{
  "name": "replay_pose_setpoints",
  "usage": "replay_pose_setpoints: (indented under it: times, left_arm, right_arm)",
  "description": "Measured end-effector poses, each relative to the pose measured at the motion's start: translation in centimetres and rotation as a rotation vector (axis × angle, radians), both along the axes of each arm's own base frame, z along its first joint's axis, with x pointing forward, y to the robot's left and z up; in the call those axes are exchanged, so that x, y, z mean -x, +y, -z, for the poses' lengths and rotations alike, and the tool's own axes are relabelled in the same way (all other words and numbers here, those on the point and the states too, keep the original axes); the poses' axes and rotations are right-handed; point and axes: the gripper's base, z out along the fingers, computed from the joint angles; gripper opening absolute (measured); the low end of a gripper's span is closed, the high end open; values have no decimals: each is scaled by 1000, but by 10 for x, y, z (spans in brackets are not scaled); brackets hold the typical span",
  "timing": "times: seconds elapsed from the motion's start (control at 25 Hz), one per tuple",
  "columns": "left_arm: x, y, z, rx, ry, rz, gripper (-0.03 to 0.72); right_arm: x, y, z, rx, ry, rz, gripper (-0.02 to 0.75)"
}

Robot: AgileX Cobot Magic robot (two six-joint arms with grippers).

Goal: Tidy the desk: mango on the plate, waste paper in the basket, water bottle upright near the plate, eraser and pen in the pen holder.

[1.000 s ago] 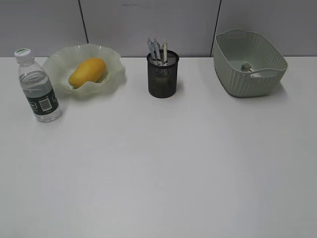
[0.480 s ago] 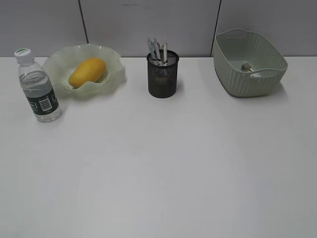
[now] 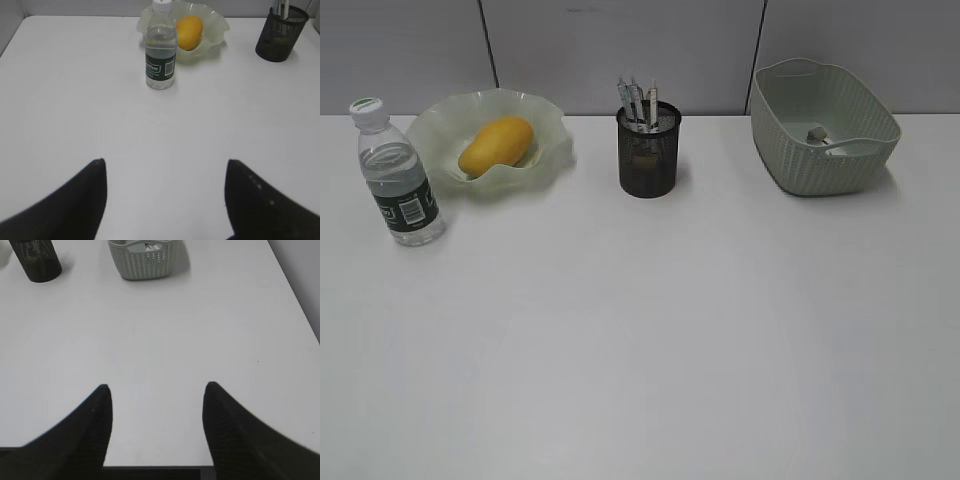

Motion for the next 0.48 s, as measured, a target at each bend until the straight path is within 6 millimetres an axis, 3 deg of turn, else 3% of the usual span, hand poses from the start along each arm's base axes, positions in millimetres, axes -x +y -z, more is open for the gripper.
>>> replay_pose_setpoints:
  times: [0.48]
  left_arm:
    - [0,0,0,0,0,0,557]
  right_arm:
    - [0,0,0,0,0,0,459]
